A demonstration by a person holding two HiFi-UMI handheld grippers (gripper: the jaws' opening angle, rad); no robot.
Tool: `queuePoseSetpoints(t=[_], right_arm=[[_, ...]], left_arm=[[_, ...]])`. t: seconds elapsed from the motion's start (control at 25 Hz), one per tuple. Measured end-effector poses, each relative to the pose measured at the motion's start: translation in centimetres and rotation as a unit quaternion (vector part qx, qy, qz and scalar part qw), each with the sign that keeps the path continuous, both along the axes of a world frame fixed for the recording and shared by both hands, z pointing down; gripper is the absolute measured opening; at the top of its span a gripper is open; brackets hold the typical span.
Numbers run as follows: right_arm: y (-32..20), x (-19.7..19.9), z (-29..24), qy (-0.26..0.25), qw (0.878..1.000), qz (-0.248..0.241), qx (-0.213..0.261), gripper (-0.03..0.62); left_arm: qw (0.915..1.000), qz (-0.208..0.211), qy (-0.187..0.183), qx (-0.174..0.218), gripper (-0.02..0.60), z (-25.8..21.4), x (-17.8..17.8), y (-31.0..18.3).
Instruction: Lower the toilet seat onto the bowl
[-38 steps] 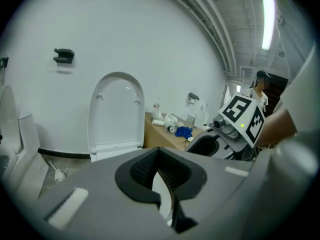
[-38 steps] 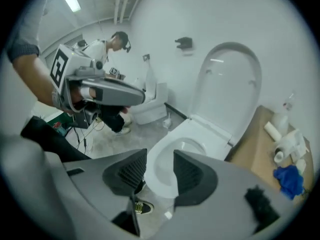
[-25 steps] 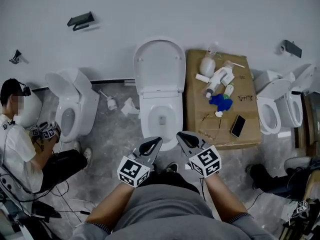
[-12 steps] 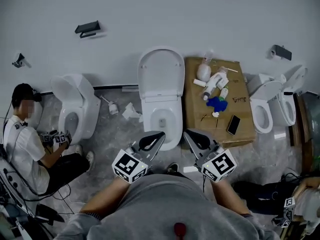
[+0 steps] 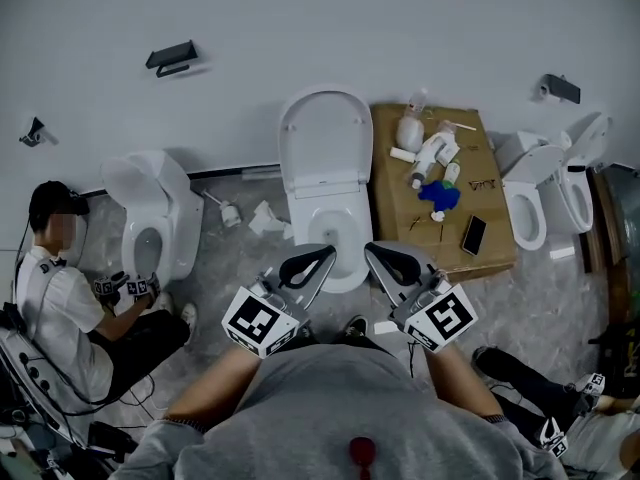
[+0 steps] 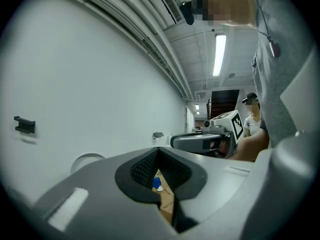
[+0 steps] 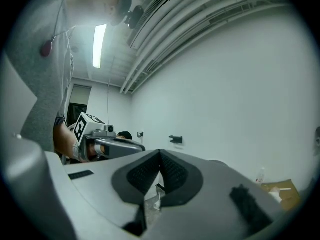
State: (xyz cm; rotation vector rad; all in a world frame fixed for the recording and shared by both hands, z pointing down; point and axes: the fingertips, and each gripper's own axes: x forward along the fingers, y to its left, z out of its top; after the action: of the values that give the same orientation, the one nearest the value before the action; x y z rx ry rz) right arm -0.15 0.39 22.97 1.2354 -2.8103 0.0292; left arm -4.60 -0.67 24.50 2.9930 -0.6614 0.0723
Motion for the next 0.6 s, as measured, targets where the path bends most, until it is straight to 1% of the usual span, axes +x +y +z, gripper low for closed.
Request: queuePoseSetpoints(t=[0.2, 0.32, 0.6], right_arm=[[-0.4, -0.4, 0.2, 0.001, 1.000, 0.011, 0.001, 0.014], [-0.9, -0.4, 0.3, 0.001, 1.000, 0.016, -0.001, 0.014], [-1.6, -0.4, 0.8, 0.003, 1.000, 0.022, -0.005, 0.014]], left_arm=[[0.9999, 0.009, -0.003, 0.009, 0.009, 0.0, -0.2, -0.6], [0.9999, 0.011, 0.001, 0.008, 0.009, -0.1, -0.2, -1.0], [0.9998, 0.018, -0.002, 0.009, 0.009, 0.6, 0.0, -1.4]])
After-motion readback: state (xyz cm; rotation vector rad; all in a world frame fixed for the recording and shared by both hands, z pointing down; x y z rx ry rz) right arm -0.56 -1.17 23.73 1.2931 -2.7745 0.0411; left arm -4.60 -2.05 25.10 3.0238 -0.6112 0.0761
